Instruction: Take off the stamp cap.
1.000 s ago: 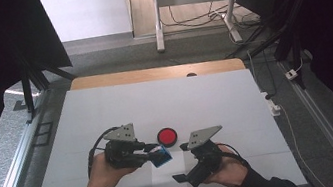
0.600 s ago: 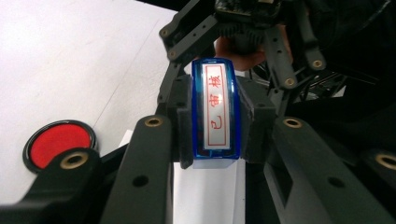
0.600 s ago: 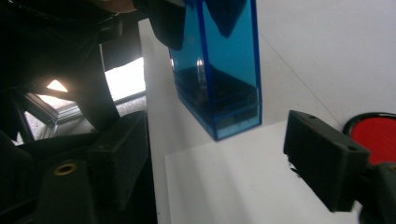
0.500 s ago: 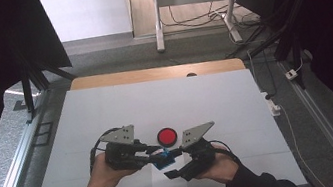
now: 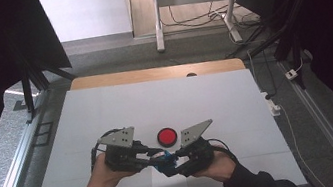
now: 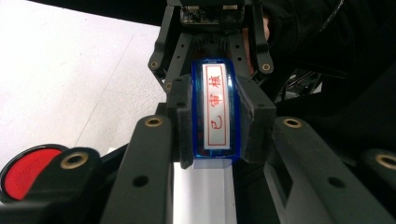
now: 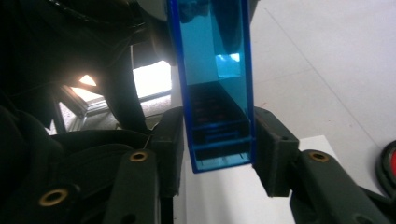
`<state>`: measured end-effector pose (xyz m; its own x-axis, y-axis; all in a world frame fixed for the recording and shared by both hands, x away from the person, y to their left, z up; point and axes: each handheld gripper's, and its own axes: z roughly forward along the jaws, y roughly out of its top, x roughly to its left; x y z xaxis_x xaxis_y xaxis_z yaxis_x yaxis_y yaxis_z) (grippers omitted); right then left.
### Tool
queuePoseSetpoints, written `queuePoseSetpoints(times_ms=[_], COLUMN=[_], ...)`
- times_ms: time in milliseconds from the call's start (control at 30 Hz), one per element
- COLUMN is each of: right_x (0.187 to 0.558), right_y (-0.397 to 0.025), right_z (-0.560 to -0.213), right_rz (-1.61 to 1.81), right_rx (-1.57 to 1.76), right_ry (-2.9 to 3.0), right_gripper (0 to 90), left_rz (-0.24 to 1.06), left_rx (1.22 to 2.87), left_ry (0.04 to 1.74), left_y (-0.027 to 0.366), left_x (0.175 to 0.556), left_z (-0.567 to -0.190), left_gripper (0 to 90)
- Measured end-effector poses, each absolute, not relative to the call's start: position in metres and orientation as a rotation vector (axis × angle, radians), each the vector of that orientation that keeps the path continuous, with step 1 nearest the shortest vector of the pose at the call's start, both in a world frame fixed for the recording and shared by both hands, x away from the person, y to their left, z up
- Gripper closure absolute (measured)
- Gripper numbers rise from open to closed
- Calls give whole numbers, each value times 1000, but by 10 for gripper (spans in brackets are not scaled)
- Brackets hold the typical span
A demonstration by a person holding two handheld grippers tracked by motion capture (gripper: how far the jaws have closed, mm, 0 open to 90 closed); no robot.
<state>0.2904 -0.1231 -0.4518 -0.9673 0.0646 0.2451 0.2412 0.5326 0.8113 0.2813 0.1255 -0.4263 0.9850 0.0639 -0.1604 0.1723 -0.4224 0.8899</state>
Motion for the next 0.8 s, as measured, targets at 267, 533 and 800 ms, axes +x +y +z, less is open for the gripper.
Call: queuePoseSetpoints(times_ms=[267,533,800], right_x=[291,292,293], right_y=[-124,-124,-124], right_z=[-452,-451,-451], right_rz=[-1412,-1395,-1350], right_rx=[-245,-282,-317], right_ry=[-2559,-2517,-2503], right_gripper=[666,685,688], left_rz=[-118,-121,-103], left_rx=[1988,1973,1994], left_ry=[155,144,137], left_y=[128,129,127], left_x=[282,282,280], left_z=[-427,-427,-426], left_gripper=[703,704,705])
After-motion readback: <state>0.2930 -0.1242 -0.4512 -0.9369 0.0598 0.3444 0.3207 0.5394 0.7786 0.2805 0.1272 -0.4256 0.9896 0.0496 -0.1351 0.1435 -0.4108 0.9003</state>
